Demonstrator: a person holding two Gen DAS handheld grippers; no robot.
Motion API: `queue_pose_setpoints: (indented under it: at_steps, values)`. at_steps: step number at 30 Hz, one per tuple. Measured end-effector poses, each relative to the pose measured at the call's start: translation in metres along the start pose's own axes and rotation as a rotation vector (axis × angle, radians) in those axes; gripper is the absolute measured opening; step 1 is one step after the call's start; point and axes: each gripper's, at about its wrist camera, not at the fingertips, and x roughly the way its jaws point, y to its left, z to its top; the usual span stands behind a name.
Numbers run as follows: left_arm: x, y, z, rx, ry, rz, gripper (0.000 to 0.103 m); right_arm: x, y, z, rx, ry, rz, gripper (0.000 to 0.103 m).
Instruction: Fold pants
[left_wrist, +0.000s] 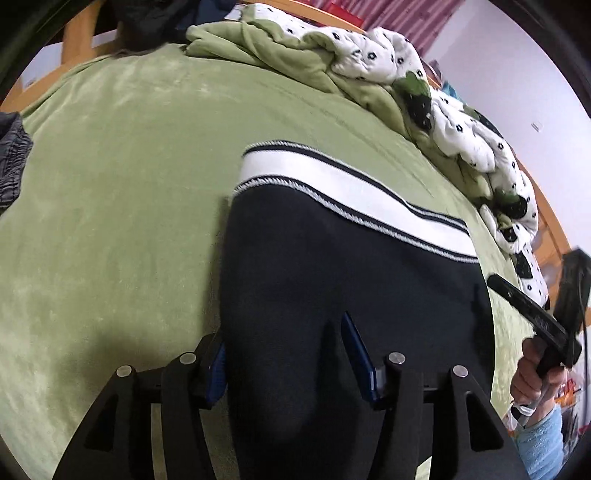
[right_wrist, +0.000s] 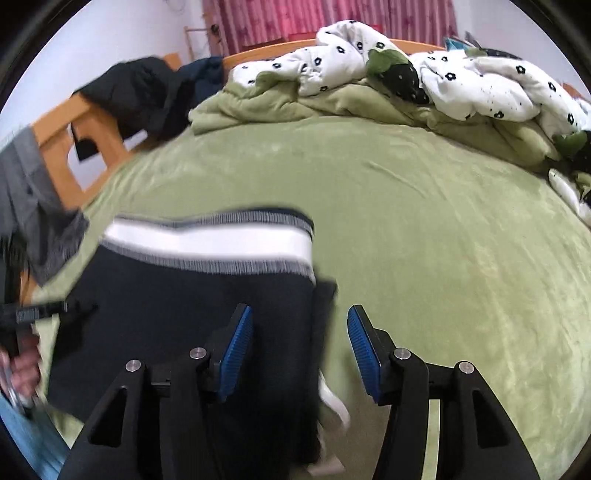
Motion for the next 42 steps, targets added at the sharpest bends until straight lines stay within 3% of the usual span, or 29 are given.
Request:
queue_pose_setpoints:
  at_steps: [2, 3, 4, 5, 8, 10, 12, 14, 21, 23, 25, 27, 31, 34, 36, 37, 39, 42]
  values:
    - [-0.003, -0.002, -0.001, 0.008, -0.023, 0.033, 0.053, 0.020, 0.000, 0.018, 0.035, 0.017, 0.012, 0.053]
    - [-0.005, -0.004, -0.001, 0.018, -0.038, 0.055, 0.053, 0.025, -0.002, 0.018, 0.044, 0.031, 0.007, 0.049]
    - [-0.007, -0.005, -0.003, 0.027, -0.048, 0.069, 0.053, 0.040, 0.002, 0.021, 0.052, 0.063, 0.001, 0.038]
    - [-0.009, -0.009, -0.004, 0.041, -0.058, 0.090, 0.053, 0.048, 0.009, 0.020, 0.057, 0.072, -0.020, 0.037]
    - [-0.014, -0.016, -0.007, 0.088, -0.102, 0.157, 0.053, 0.046, 0.018, 0.015, 0.017, 0.027, -0.064, 0.023]
    - [-0.019, -0.022, -0.009, 0.125, -0.136, 0.188, 0.054, 0.026, 0.012, 0.014, 0.024, -0.011, -0.018, 0.015]
    - [-0.025, -0.028, -0.010, 0.149, -0.166, 0.204, 0.054, 0.011, 0.002, 0.015, 0.080, -0.044, 0.053, 0.014]
    - [-0.032, -0.030, -0.011, 0.155, -0.194, 0.206, 0.054, 0.001, 0.000, 0.014, 0.087, -0.060, 0.058, 0.014]
    - [-0.045, -0.024, -0.012, 0.122, -0.238, 0.177, 0.054, 0.011, -0.008, 0.001, 0.038, -0.031, -0.054, 0.014]
    - [-0.046, -0.022, -0.012, 0.104, -0.241, 0.167, 0.054, 0.030, -0.009, -0.007, 0.021, 0.006, -0.106, 0.018]
    - [-0.047, -0.018, -0.012, 0.086, -0.251, 0.167, 0.054, 0.027, -0.007, -0.006, 0.006, -0.013, -0.137, 0.026]
    - [-0.049, -0.017, -0.011, 0.074, -0.255, 0.134, 0.053, 0.010, -0.005, -0.001, 0.030, -0.028, -0.128, 0.026]
    - [-0.046, -0.024, 0.001, 0.081, -0.256, 0.012, 0.053, -0.021, 0.003, 0.001, 0.055, -0.144, -0.106, 0.029]
    - [-0.031, -0.043, 0.016, 0.130, -0.261, -0.039, 0.053, -0.010, 0.011, 0.007, 0.066, -0.141, -0.068, 0.029]
    - [-0.011, -0.054, 0.023, 0.168, -0.245, -0.044, 0.053, 0.018, 0.015, 0.012, 0.056, -0.077, -0.064, 0.023]
    - [0.003, -0.056, 0.026, 0.183, -0.225, -0.029, 0.053, 0.037, 0.016, 0.012, 0.034, -0.045, -0.082, 0.021]
    - [0.037, -0.052, 0.034, 0.178, -0.154, 0.055, 0.052, 0.054, 0.018, 0.012, -0.016, -0.066, -0.123, 0.020]
    - [0.051, -0.046, 0.040, 0.145, -0.146, 0.061, 0.051, 0.067, 0.018, 0.023, -0.049, -0.049, -0.125, 0.020]
